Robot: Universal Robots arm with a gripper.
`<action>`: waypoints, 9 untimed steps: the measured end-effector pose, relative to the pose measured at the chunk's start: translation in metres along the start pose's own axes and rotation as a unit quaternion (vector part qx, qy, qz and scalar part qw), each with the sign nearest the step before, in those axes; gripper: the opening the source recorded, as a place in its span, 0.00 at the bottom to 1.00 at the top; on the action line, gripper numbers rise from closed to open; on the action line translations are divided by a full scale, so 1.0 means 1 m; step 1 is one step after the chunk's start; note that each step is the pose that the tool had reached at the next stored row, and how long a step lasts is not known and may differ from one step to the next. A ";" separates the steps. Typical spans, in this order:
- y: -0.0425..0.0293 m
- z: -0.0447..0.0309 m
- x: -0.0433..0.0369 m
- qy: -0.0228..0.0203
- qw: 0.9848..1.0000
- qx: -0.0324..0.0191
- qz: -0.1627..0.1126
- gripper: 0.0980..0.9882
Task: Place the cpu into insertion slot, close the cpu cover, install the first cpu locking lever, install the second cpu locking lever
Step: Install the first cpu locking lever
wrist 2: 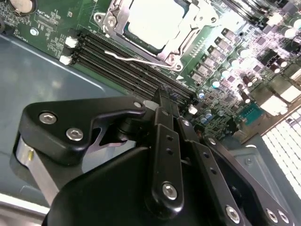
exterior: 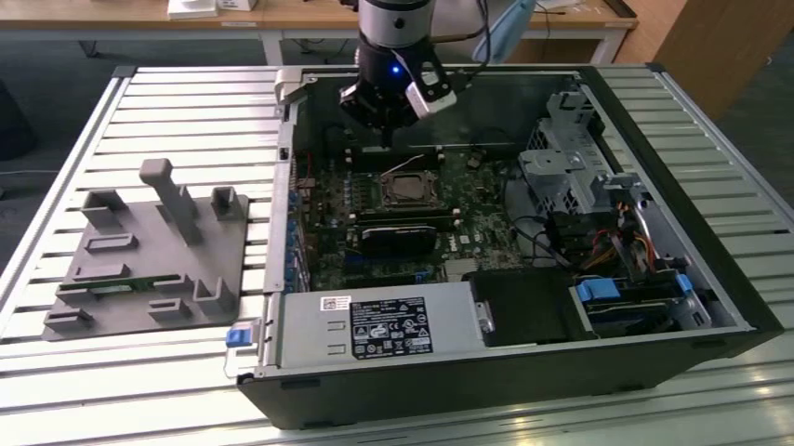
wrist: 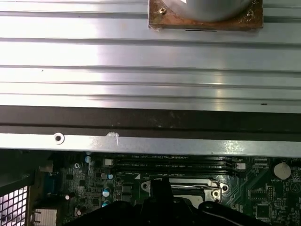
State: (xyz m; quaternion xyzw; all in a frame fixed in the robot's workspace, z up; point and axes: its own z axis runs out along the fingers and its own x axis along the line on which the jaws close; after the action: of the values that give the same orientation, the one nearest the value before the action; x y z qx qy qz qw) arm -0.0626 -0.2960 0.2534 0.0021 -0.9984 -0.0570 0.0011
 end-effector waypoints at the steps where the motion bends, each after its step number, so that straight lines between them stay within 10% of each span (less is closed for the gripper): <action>1: -0.0001 0.0009 0.0000 0.000 1.000 0.000 0.000 0.01; 9: -0.0005 0.0055 -0.0087 0.000 1.000 0.000 -0.004 0.01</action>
State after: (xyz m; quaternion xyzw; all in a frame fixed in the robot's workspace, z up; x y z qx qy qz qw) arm -0.0539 -0.2959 0.2478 0.0060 -0.9984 -0.0569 0.0009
